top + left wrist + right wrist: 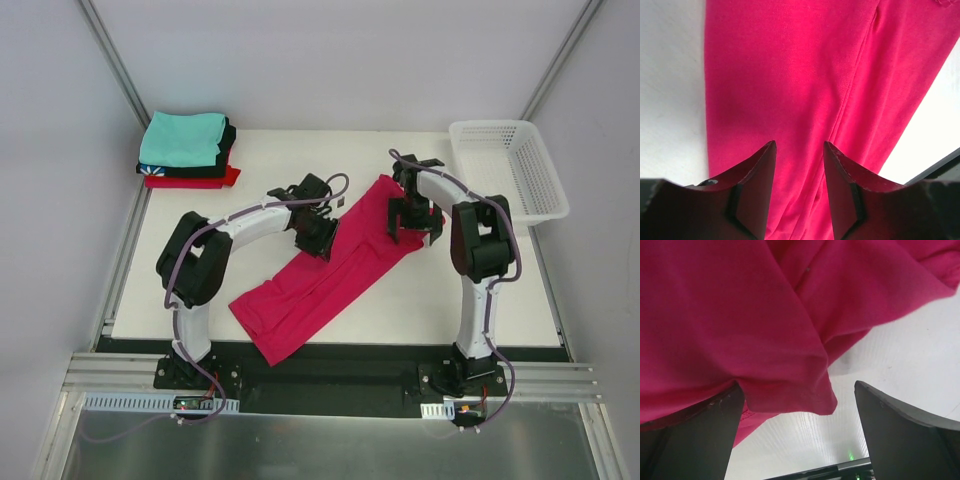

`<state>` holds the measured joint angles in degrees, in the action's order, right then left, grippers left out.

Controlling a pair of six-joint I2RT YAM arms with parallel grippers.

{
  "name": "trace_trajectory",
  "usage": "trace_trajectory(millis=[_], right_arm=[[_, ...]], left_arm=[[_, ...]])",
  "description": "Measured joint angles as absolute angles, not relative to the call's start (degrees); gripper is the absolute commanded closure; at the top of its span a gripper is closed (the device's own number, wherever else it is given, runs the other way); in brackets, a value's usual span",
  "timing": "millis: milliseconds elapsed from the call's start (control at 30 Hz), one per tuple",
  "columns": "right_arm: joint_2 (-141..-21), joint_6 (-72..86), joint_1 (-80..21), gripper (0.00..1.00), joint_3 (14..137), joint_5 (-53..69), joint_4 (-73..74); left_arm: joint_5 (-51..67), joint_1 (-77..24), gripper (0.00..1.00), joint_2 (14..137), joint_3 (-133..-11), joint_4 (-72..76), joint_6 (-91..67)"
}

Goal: Fold and stack the t-shirts

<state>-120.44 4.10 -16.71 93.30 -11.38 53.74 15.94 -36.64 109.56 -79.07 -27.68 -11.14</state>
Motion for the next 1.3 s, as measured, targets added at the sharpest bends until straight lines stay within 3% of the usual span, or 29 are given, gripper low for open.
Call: trace_trajectory(millis=[367,800,1133,1300], right_arm=[[-127.48,4.73,-16.08,0.04,103.15,-8.82,57.60],[-141.75,3.84,-15.62,0.04,128.16,-2.42,62.87],[-142.82,3.75,-15.59,0.04,130.10,2.31,62.06],[-137.56,3.38,-15.77,0.04,121.71,2.46,59.02]], left_arm=[[15.88,-36.73,0.58,110.37,-73.87,-25.85,-10.92],[13.54,-40.36,0.59,103.57,-65.67,-23.57,-16.62],[13.28,-42.98,0.59,107.33,-71.99,-25.89,-20.05],[12.47,-43.16,0.58,108.75,-72.86,-27.22,-20.08]])
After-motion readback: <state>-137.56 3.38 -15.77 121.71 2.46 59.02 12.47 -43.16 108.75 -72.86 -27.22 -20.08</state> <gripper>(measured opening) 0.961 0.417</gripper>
